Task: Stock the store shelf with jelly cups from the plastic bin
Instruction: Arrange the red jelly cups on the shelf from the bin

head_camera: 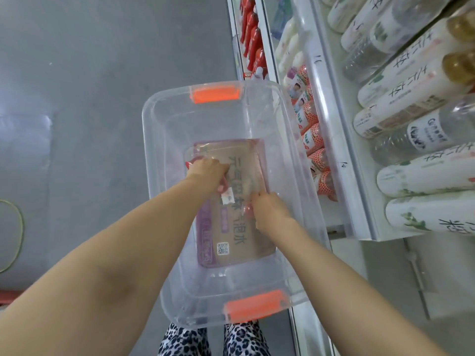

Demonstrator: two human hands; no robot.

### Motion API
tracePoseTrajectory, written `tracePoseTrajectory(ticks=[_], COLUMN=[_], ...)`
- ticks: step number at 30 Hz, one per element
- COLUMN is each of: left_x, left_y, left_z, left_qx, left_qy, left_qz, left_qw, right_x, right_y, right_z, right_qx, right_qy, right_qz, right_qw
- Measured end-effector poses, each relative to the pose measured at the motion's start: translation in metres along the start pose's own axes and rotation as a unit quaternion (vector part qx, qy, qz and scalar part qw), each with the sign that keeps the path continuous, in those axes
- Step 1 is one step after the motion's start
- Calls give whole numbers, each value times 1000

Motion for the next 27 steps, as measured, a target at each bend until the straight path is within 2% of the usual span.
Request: tracePoseTrajectory(ticks=[6, 10, 14, 21, 27], left_x=[-14, -22, -28, -40, -55], left_y=[23, 50, 93, 175, 234], left_z=[8, 18, 20, 16, 16], left_qx=[-5, -76, -172, -209, -271], left_qy=[76, 149, 240, 250, 258], left_qz=[12, 23, 23, 55, 39], left_qw=[997, 986, 955, 944, 927], right_x=[0, -2, -3, -11, -11], right_y=[26, 47, 74, 112, 164], right_z=[18, 32, 51, 71, 73], right_qx=[-81, -130, -189, -243, -303], right_qy=[13, 8, -22, -36, -54], right_qz=[16, 52, 93, 99, 94], right_qw=[997, 990, 977, 964, 947])
Point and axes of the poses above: each hand's wrist, its own y-axis away from the middle knuckle, its own z-axis out of the back of the hand, x = y × z, the point moved 3 cm from there along -y, towards the middle knuckle, and after that the axes turned 4 degrees about y, right-handed, at the moved point
